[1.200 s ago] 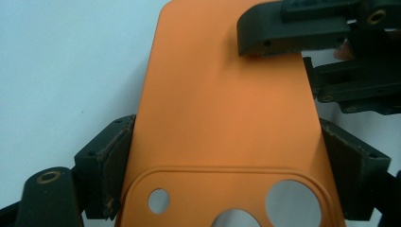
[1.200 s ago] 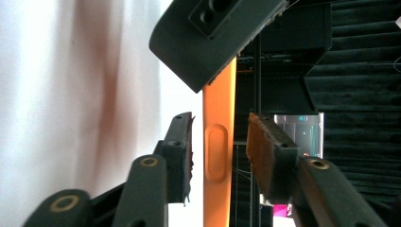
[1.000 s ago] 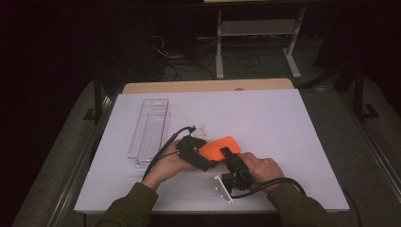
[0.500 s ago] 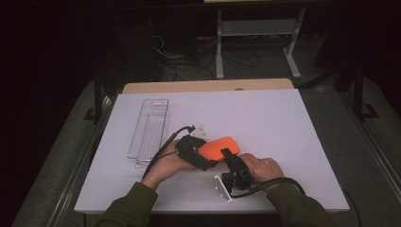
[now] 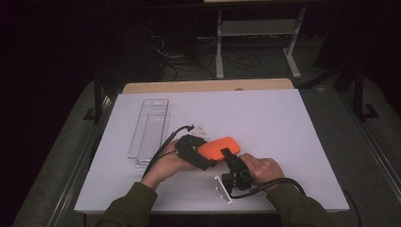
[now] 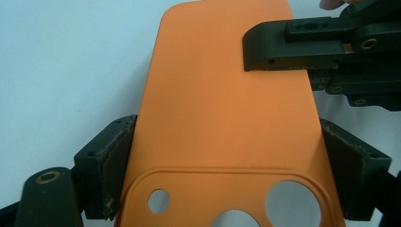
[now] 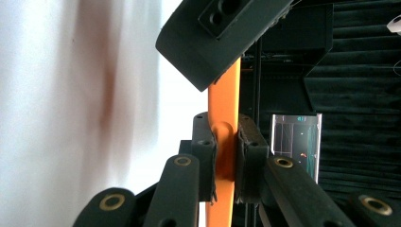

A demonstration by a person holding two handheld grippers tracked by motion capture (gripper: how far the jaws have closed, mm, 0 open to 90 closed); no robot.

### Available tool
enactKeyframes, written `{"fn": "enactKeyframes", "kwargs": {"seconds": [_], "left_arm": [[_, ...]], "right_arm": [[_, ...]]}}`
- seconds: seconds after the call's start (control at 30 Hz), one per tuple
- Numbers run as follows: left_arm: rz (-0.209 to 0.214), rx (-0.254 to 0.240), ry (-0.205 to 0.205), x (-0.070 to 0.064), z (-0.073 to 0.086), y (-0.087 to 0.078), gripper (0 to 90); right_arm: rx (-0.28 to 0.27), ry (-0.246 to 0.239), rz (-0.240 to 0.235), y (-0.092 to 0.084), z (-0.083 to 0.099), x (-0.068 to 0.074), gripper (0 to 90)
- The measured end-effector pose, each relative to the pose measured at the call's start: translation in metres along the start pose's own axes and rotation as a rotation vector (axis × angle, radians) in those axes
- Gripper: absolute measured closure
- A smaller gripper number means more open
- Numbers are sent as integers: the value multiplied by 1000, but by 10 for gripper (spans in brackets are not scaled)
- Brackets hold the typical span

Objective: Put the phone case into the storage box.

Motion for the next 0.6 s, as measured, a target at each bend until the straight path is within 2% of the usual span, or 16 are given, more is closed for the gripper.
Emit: {"fn": "enactKeyframes", "kwargs": {"seconds": [0.07, 0.1, 0.3, 0.37, 0.47, 0.53, 0.57, 0.6], "left_arm": [[3, 4, -2, 0, 0, 0, 152], [6, 20, 17, 2, 2, -2, 151], [12, 4, 4, 1, 1, -1, 149], [12, -10, -15, 0, 0, 0, 149], [17, -10, -16, 0, 0, -1, 148], [23, 2, 1, 1, 1, -3, 149], [26, -16, -15, -1, 0, -2, 149], [22, -8, 7, -1, 0, -2, 150]], "right_arm": [[-1, 1, -3, 0, 0, 0, 794], [-1, -1, -1, 0, 0, 0, 793], [-5, -1, 8, 0, 0, -1, 793], [-7, -1, 10, 0, -1, -1, 793], [-10, -1, 13, 0, -1, -2, 794], [-11, -2, 16, -1, -1, -2, 797], [-11, -2, 16, -1, -1, -2, 797], [-13, -2, 20, -1, -1, -3, 802]]}}
Point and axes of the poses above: each handheld gripper's, and its own axes: y roughly forward along the jaws, z roughly out of its underside, x roughly to its left, the point moved 9 cm from there along y, roughly forward along the jaws, and after that the axes turned 5 degrees about -x, right-handed, at the moved point
